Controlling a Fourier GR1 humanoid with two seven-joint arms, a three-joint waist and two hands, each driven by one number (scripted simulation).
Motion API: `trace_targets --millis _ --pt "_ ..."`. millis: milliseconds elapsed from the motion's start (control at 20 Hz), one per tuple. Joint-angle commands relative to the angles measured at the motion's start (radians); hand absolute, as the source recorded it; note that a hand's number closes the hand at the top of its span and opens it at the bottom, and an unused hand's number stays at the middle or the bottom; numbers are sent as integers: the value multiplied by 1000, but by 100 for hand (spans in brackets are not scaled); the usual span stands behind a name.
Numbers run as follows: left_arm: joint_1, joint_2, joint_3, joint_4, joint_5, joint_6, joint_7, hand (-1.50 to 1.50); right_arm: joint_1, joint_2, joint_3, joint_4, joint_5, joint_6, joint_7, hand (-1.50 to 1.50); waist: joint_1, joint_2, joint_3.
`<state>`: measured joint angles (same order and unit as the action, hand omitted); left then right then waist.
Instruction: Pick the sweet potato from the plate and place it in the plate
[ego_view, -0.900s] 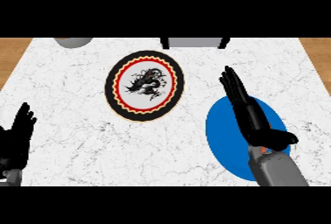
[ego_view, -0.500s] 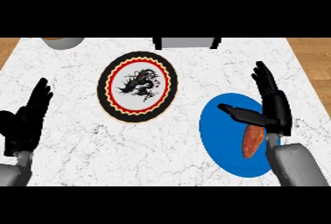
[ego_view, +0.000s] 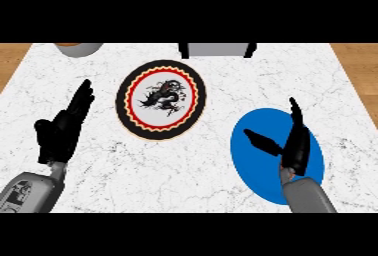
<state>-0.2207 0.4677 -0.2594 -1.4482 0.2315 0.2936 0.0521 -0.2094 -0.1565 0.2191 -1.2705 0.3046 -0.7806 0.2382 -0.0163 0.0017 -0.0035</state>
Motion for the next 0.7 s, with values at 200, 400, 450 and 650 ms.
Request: trace_targets --millis 200,400,450,650 --pt "-22 -18 3 51 -21 -36 1 0 23 -107 73 -178 439 -48 423 -150 -5 -9 -1" --pt "-36 -33 6 50 -38 -8 14 0 67 -188 78 -364 504 223 653 -150 -23 -14 -2" --pt "-15 -38 9 52 -31 -13 -6 0 58 -198 78 -378 492 297 707 -150 -17 -13 -3" --pt "-53 -31 14 65 -44 -14 13 0 42 -266 71 -478 375 569 869 -150 -20 -11 -2"
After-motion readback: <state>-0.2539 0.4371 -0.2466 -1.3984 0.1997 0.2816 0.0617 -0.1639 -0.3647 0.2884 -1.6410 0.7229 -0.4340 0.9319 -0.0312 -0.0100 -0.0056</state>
